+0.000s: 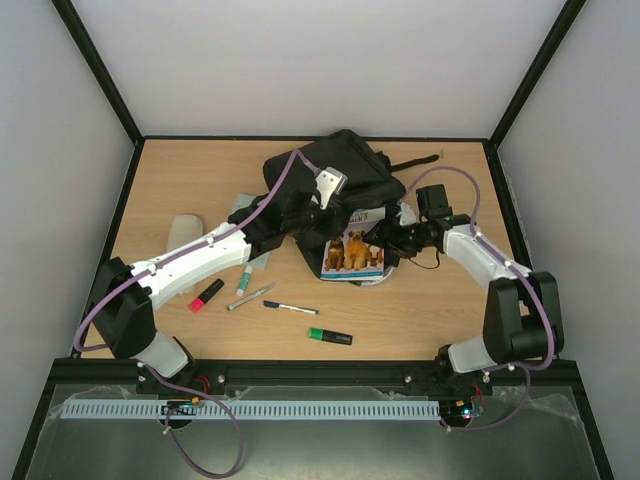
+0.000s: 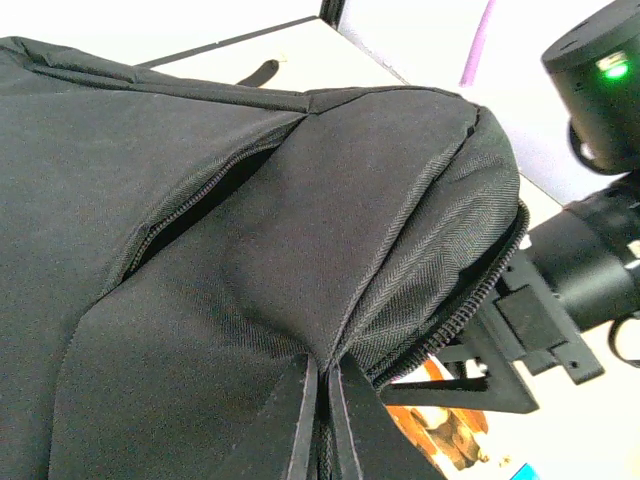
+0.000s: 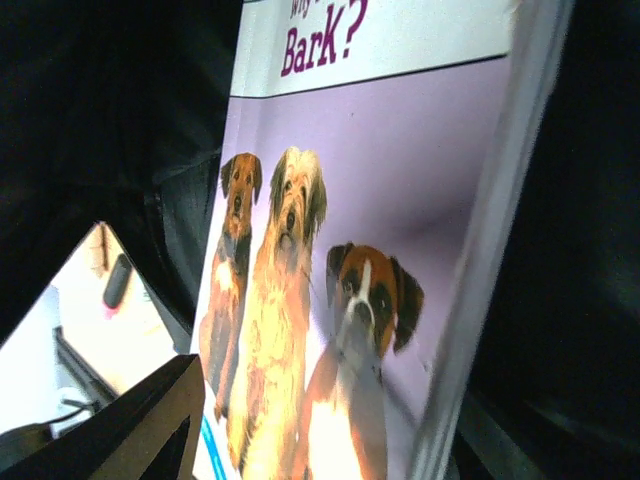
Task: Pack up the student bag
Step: Place the book in the student bag, then move the student bag to the center of the board.
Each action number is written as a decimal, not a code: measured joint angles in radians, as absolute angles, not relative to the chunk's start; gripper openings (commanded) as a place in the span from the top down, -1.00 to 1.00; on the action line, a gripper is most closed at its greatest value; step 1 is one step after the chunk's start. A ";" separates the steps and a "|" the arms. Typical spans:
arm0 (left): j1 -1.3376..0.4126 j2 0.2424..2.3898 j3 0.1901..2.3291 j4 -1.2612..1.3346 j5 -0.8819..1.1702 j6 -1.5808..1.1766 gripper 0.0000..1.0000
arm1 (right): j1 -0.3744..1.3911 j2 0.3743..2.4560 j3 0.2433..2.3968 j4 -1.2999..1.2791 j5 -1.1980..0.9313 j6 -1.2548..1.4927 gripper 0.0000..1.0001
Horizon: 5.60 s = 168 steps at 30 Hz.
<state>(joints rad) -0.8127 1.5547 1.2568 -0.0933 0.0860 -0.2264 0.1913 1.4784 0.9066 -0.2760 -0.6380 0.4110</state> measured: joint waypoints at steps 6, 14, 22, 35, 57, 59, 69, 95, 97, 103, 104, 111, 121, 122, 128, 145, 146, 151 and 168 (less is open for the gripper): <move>-0.813 1.551 1.257 -0.093 0.082 -0.221 0.95 | 0.192 1.347 0.909 -0.371 -0.561 0.290 -0.31; -0.808 1.551 1.256 -0.097 0.083 -0.216 0.95 | 0.197 1.209 0.915 -0.516 -0.495 0.077 -0.10; -0.790 1.551 1.256 -0.097 0.105 -0.216 0.95 | 0.289 0.965 0.847 -0.548 -0.452 -0.246 -0.06; -0.786 1.551 1.256 -0.127 0.137 -0.217 0.95 | 0.789 1.021 0.790 -0.543 -0.050 -0.564 -0.15; -0.784 1.551 1.257 -0.149 0.196 -0.216 0.96 | 0.902 1.128 0.698 -0.340 0.335 -0.744 0.18; -0.784 1.551 1.257 -0.149 0.201 -0.216 0.95 | 0.889 1.128 0.677 -0.298 0.353 -0.796 0.22; -0.784 1.551 1.258 -0.155 0.228 -0.216 0.95 | 0.736 1.141 0.662 -0.116 0.376 -1.028 0.31; -0.785 1.579 1.307 -0.209 0.264 -0.187 0.95 | 0.731 1.291 0.691 -0.123 0.195 -1.029 0.24; -0.785 1.582 1.313 -0.212 0.268 -0.183 0.95 | 0.731 1.318 0.691 -0.094 0.203 -1.029 0.34; -0.785 1.589 1.324 -0.220 0.281 -0.179 0.95 | 0.731 1.402 0.693 0.036 0.260 -1.029 0.50; -0.786 1.589 1.325 -0.220 0.284 -0.178 0.95 | 0.731 1.414 0.693 0.059 0.271 -1.029 0.50; -0.789 1.600 1.329 -0.224 0.294 -0.165 0.95 | 0.731 1.513 0.692 0.236 0.343 -1.041 0.55; -0.792 1.601 1.329 -0.246 0.291 -0.155 0.95 | 0.729 1.687 0.668 0.561 0.459 -1.069 0.60; -0.792 1.601 1.329 -0.250 0.290 -0.153 0.95 | 0.730 1.695 0.667 0.571 0.464 -1.068 0.59; -0.794 1.601 1.329 -0.253 0.282 -0.145 0.95 | 0.730 1.645 0.662 0.514 0.455 -1.030 0.42; -0.813 1.694 1.378 -0.260 0.254 -0.140 0.94 | 0.748 0.965 0.582 -0.239 0.120 -0.805 0.28; -0.813 1.708 1.377 -0.260 0.257 -0.140 0.95 | 0.748 0.937 0.585 -0.271 0.107 -0.790 0.28; -0.818 1.747 1.313 -0.200 0.244 -0.143 0.64 | 0.748 0.849 0.628 -0.387 0.084 -0.688 0.29; -0.763 1.466 1.111 -0.159 0.113 -0.236 -0.98 | 0.437 1.031 0.877 -0.272 -0.115 -0.247 -0.17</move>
